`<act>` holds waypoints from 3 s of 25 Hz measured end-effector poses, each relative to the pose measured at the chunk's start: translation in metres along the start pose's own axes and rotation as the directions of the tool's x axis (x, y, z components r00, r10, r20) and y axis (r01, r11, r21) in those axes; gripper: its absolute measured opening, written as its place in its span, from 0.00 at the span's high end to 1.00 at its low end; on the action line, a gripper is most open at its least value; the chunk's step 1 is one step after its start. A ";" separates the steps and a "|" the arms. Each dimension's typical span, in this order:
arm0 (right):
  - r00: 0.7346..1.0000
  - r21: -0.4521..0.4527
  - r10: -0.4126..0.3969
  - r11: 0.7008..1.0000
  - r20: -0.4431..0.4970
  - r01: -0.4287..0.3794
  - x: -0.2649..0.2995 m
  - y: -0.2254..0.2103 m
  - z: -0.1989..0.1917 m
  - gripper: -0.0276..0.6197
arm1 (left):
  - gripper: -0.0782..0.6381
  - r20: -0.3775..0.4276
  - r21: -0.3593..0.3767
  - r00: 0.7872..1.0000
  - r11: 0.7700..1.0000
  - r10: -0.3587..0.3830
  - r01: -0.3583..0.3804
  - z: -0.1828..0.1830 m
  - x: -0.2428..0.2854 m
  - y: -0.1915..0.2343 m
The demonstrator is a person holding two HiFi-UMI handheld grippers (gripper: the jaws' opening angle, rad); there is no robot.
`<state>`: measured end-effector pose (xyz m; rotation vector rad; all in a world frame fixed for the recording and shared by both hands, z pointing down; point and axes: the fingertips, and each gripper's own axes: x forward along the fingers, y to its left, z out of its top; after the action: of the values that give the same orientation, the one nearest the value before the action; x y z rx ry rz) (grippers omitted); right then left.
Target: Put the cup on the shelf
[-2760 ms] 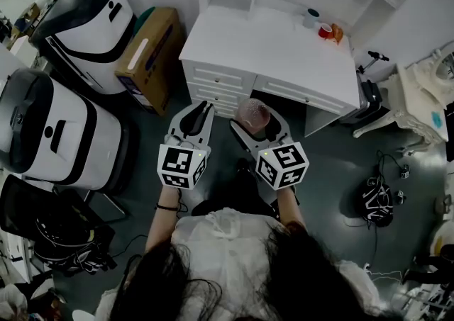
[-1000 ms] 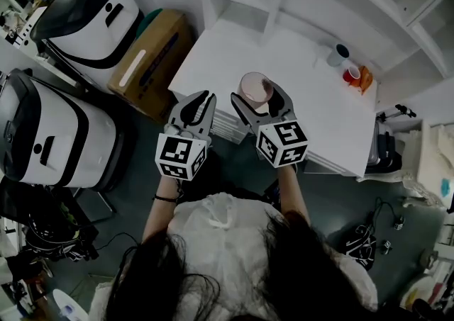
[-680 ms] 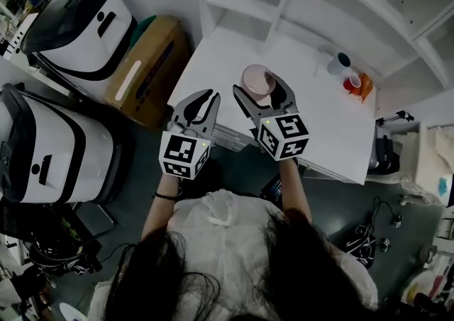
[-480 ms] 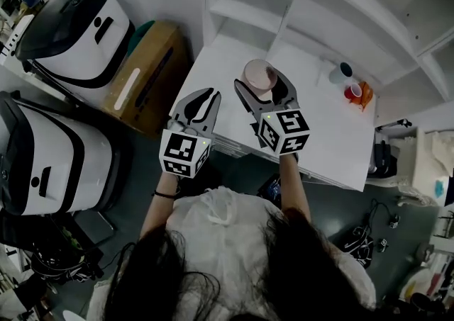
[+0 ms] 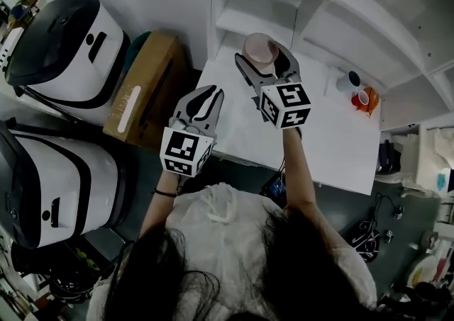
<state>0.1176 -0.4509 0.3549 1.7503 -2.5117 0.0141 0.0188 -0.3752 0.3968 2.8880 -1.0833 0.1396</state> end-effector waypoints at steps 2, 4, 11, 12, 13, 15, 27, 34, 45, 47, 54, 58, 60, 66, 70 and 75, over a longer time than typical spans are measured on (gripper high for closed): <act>1.000 0.006 -0.018 1.000 -0.001 0.018 0.022 -0.009 0.002 0.41 | 0.81 -0.002 0.000 1.000 1.000 -0.007 0.007 0.000 0.007 0.014; 0.999 0.004 -0.037 0.999 -0.004 0.037 0.042 -0.019 0.003 0.41 | 0.81 -0.007 -0.007 1.000 1.000 -0.011 0.011 -0.002 0.013 0.026; 0.994 -0.018 -0.105 0.994 -0.035 0.104 0.107 -0.060 -0.003 0.41 | 0.81 -0.034 -0.028 0.999 0.999 -0.032 0.031 -0.013 0.027 0.050; 0.993 -0.017 -0.115 0.993 -0.039 0.115 0.114 -0.067 -0.005 0.41 | 0.81 -0.037 -0.030 0.999 0.999 -0.034 0.032 -0.015 0.028 0.052; 0.991 -0.013 -0.125 0.992 -0.042 0.125 0.122 -0.074 -0.006 0.41 | 0.81 -0.040 -0.032 0.999 0.999 -0.034 0.033 -0.017 0.029 0.055; 0.989 0.003 -0.140 0.990 -0.050 0.140 0.137 -0.087 -0.008 0.41 | 0.81 -0.046 -0.036 0.998 0.999 -0.032 0.030 -0.020 0.030 0.060; 0.971 0.053 -0.191 0.978 -0.141 0.200 0.193 -0.132 -0.035 0.41 | 0.81 -0.065 -0.042 0.998 0.999 0.003 -0.006 -0.025 0.025 0.083; 0.962 0.044 -0.192 0.978 -0.197 0.204 0.201 -0.137 -0.047 0.41 | 0.81 -0.071 -0.048 0.997 0.999 0.012 -0.015 -0.029 0.017 0.082; 0.956 0.125 -0.203 0.964 -0.214 0.232 0.196 -0.142 -0.049 0.41 | 0.81 -0.076 -0.040 0.997 0.999 0.031 -0.034 -0.032 0.006 0.086; 0.955 0.130 -0.195 0.965 -0.224 0.228 0.196 -0.142 -0.050 0.41 | 0.81 -0.072 -0.041 0.996 0.998 0.043 -0.046 -0.032 0.003 0.090; 0.918 0.055 -0.194 0.972 -0.346 0.227 0.196 -0.136 -0.073 0.41 | 0.81 -0.071 -0.048 0.995 0.996 0.073 -0.077 -0.033 -0.006 0.098; 0.900 -0.003 -0.218 0.972 -0.378 0.234 0.190 -0.131 -0.081 0.41 | 0.81 -0.069 -0.052 0.993 0.994 0.093 -0.097 -0.034 -0.013 0.104; 0.900 -0.002 -0.227 0.970 -0.372 0.243 0.187 -0.129 -0.080 0.41 | 0.81 -0.070 -0.056 0.992 0.993 0.102 -0.106 -0.036 -0.015 0.107; 0.896 0.030 -0.230 0.965 -0.380 0.260 0.166 -0.124 -0.082 0.41 | 0.81 -0.068 -0.063 0.992 0.992 0.104 -0.109 -0.036 -0.016 0.106; 0.917 0.056 -0.200 0.971 -0.344 0.232 0.148 -0.110 -0.076 0.41 | 0.81 -0.059 -0.064 0.994 0.993 0.097 -0.101 -0.034 -0.017 0.098; 0.945 0.046 -0.169 0.981 -0.281 0.189 0.115 -0.090 -0.063 0.41 | 0.81 -0.055 -0.063 0.996 0.995 0.077 -0.080 -0.033 -0.014 0.080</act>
<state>0.1663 -0.5869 0.4229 1.8510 -2.1751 0.3190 -0.0464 -0.4230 0.4294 2.7700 -1.1702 0.1790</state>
